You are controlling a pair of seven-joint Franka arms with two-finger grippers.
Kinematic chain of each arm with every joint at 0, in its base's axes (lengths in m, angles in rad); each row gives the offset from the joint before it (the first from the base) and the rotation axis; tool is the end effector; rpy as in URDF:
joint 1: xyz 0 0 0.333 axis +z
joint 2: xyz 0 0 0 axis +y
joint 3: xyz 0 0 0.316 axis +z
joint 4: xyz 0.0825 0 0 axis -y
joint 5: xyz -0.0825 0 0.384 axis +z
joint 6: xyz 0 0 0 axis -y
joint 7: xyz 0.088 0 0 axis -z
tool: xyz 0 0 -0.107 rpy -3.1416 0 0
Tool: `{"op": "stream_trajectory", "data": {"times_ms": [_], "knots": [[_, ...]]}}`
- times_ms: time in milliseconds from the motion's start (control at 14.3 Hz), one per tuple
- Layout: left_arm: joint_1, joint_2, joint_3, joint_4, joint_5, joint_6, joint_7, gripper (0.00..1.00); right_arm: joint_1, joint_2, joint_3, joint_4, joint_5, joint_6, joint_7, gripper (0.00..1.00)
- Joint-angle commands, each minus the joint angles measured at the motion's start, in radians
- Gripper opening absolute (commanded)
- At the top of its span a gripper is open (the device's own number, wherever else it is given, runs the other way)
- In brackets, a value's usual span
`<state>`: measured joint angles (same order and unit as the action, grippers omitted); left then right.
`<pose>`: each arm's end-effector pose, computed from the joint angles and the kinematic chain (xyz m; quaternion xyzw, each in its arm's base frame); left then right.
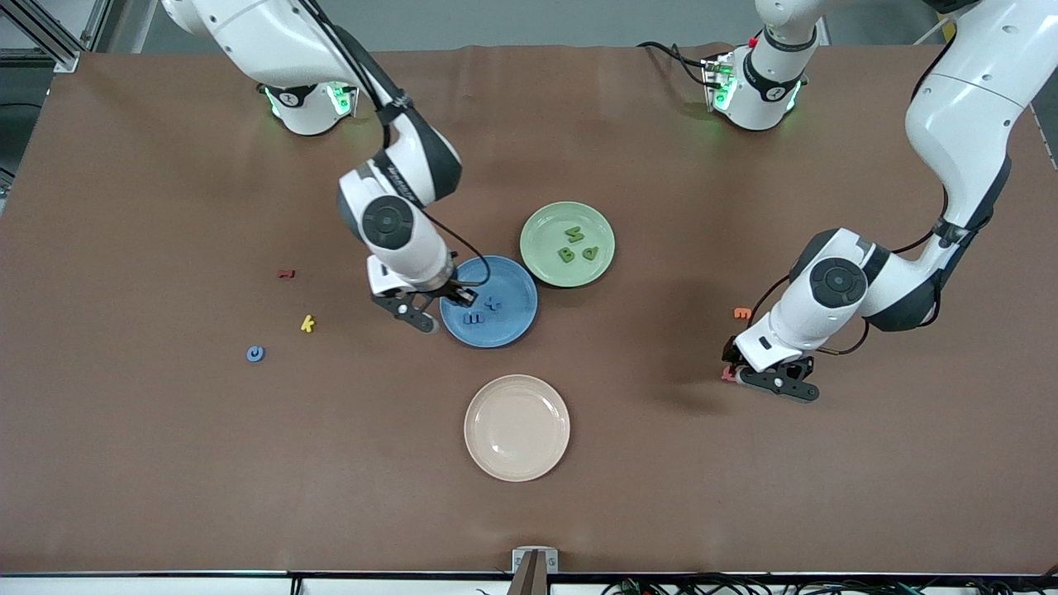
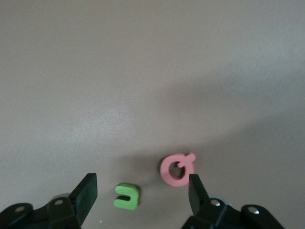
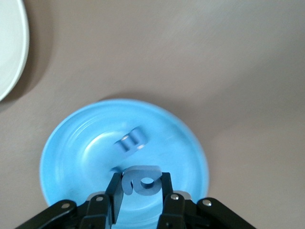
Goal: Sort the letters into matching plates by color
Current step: 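Grasp the green u with the left gripper while the right gripper places a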
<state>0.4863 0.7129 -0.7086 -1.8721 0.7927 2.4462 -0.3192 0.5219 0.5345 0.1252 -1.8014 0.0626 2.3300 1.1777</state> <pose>0.6301 -0.1122 0.2127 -0.9811 0.1793 -0.0684 0.0259 0.5247 0.3901 0.2514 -0.9552 0.2908 0.0440 0.0322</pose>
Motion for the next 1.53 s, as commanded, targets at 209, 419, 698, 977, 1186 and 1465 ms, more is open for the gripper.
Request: {"op": "stream_trajectory", "data": {"times_ms": [209,419,698,977,1186,1465], "knots": [[0.084,0.016,-0.005,-0.015,0.017,0.014,0.193,0.76,0.086,0.200,-0.021,0.240,-0.015,-0.001,0.140,0.00],[0.084,0.029,-0.005,-0.016,0.005,0.014,0.186,0.72,0.105,0.220,-0.021,0.264,-0.017,-0.001,0.172,0.01],[0.080,0.033,-0.006,-0.024,0.002,0.013,0.183,0.71,0.104,0.222,-0.021,0.264,-0.061,-0.003,0.171,1.00],[0.078,0.055,-0.008,-0.024,-0.006,0.013,0.183,0.69,0.055,0.203,-0.021,0.264,-0.079,-0.032,0.110,1.00],[0.078,0.062,-0.006,-0.025,-0.006,0.013,0.181,0.67,-0.035,0.155,-0.019,0.260,-0.081,-0.156,-0.089,1.00],[0.078,0.063,-0.006,-0.028,-0.006,0.013,0.189,0.44,-0.201,0.036,-0.019,0.151,-0.081,-0.184,-0.401,1.00]]}}
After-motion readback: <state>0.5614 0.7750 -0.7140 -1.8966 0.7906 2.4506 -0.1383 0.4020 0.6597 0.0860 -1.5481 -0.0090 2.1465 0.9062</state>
